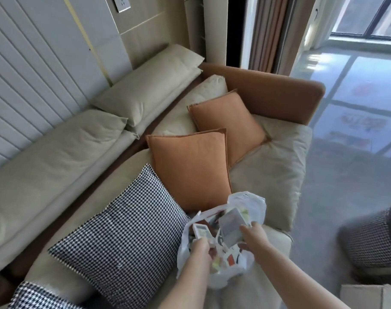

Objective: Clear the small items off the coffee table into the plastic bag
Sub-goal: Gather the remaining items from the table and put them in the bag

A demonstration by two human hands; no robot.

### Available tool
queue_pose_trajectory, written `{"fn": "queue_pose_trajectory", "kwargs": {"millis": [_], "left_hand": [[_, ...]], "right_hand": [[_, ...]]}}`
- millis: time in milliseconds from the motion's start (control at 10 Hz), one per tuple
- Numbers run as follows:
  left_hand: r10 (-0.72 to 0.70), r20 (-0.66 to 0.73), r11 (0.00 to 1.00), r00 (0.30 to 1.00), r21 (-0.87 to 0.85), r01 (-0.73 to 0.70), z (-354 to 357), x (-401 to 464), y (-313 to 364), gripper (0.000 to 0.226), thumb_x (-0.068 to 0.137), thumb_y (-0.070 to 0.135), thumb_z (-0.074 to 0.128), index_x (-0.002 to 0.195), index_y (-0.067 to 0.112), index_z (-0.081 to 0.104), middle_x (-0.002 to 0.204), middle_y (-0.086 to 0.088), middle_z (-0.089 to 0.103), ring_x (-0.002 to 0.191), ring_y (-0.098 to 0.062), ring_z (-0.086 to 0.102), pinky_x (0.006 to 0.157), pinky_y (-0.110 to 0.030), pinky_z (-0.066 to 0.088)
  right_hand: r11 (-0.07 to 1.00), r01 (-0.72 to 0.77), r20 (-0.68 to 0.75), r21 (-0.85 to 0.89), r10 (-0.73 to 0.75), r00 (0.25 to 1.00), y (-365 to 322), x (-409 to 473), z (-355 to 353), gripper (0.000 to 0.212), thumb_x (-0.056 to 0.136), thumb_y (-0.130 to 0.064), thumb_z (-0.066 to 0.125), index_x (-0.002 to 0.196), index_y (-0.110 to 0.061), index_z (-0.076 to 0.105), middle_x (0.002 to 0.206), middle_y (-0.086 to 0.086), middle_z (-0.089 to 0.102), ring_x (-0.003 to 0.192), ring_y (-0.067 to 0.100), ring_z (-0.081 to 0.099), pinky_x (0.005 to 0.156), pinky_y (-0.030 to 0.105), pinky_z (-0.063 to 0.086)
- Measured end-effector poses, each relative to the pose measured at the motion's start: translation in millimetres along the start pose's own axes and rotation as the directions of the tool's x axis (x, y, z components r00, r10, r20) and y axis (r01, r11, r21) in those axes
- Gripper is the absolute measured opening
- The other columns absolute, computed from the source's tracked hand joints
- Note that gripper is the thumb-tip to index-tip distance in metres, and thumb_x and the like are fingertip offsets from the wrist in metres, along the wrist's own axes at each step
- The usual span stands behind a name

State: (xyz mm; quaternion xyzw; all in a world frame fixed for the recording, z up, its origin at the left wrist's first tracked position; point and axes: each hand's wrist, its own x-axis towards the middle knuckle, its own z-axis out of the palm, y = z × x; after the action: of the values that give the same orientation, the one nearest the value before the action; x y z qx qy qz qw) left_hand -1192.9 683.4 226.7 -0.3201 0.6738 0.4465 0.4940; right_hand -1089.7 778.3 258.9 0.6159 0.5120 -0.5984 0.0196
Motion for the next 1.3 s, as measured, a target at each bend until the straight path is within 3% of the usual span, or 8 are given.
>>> {"fn": "queue_pose_trajectory", "kwargs": {"millis": [100,200,300,400,500,600,800,1300], "left_hand": [[0.056,0.041,0.998,0.998,-0.005,-0.056,-5.9,8.6,0.1,0.037,0.097,0.002,0.040,0.133,-0.004,0.046,0.132,-0.024,0.053,0.118,-0.036,0.056,0.085,-0.038,0.048],[0.111,0.008,0.988,0.994,0.104,-0.111,-0.7,18.4,-2.7,0.033,0.099,0.005,0.037,0.127,-0.003,0.051,0.127,-0.021,0.057,0.114,-0.033,0.058,0.086,-0.035,0.050],[0.139,-0.026,0.978,0.990,0.159,-0.133,2.4,11.3,-3.3,0.020,0.097,0.008,0.041,0.095,0.001,0.060,0.081,-0.016,0.060,0.067,-0.024,0.056,0.064,-0.030,0.050],[0.281,0.082,0.912,0.956,0.287,-0.293,16.5,-5.8,-11.7,0.024,0.088,-0.001,0.047,0.100,0.018,0.054,0.076,-0.009,0.057,0.054,-0.016,0.048,0.046,-0.023,0.035],[0.339,0.256,0.808,0.905,0.414,-0.419,32.1,-28.3,-27.7,0.022,0.088,0.004,0.048,0.103,0.019,0.055,0.075,-0.006,0.056,0.058,-0.015,0.048,0.050,-0.022,0.036],[0.361,0.382,0.663,0.851,0.536,-0.522,50.9,-50.3,-50.3,0.010,0.085,0.013,0.050,0.091,0.019,0.056,0.083,-0.013,0.058,0.069,-0.022,0.054,0.061,-0.027,0.042],[0.360,0.551,0.268,0.753,0.712,-0.649,105.9,-83.5,-109.5,0.032,0.091,0.021,0.054,0.119,0.007,0.060,0.121,-0.014,0.064,0.110,-0.029,0.062,0.095,-0.033,0.049],[0.138,0.780,-0.416,0.611,0.605,-0.678,241.5,-177.0,-339.4,0.033,0.093,0.037,0.051,0.110,0.013,0.067,0.117,-0.006,0.067,0.111,-0.020,0.060,0.085,-0.023,0.043]], "right_hand": [[0.998,-0.037,0.001,-0.047,0.037,0.999,-1.1,7.8,4.1,0.040,0.092,-0.005,0.040,0.132,-0.003,0.038,0.083,0.008,0.045,0.071,0.019,0.046,0.059,0.030,0.044],[0.996,-0.055,0.012,-0.073,0.056,0.998,-0.6,6.5,3.2,0.041,0.091,-0.007,0.045,0.132,-0.005,0.039,0.101,0.014,0.053,0.083,0.023,0.056,0.067,0.034,0.051],[0.989,-0.013,0.007,-0.144,0.015,1.000,4.2,7.0,-5.4,0.044,0.088,-0.015,0.052,0.131,-0.007,0.046,0.105,0.009,0.056,0.081,0.018,0.055,0.068,0.030,0.046],[0.985,0.049,-0.008,-0.168,-0.051,0.999,8.9,1.1,-23.5,0.031,0.085,-0.014,0.058,0.116,-0.009,0.058,0.098,0.010,0.062,0.089,0.023,0.060,0.074,0.028,0.045],[0.962,0.102,-0.045,-0.255,-0.117,0.992,18.6,-8.2,-50.2,0.010,0.082,-0.009,0.056,0.074,-0.016,0.056,0.071,0.006,0.054,0.065,0.016,0.049,0.056,0.023,0.034],[0.947,0.104,-0.103,-0.303,-0.141,0.985,36.8,-20.5,-83.3,0.022,0.084,-0.012,0.056,0.063,-0.015,0.049,0.065,0.004,0.051,0.062,0.016,0.050,0.049,0.024,0.034],[0.908,0.075,-0.196,-0.412,-0.169,0.966,96.6,-50.6,-161.4,0.020,0.086,-0.023,0.051,0.091,-0.011,0.066,0.099,0.007,0.069,0.098,0.022,0.062,0.077,0.028,0.047],[0.985,-0.138,-0.451,-0.103,0.077,0.889,328.7,-131.3,-346.6,0.029,0.091,-0.037,0.051,0.104,-0.014,0.062,0.113,0.008,0.064,0.106,0.026,0.058,0.085,0.031,0.047]]}}
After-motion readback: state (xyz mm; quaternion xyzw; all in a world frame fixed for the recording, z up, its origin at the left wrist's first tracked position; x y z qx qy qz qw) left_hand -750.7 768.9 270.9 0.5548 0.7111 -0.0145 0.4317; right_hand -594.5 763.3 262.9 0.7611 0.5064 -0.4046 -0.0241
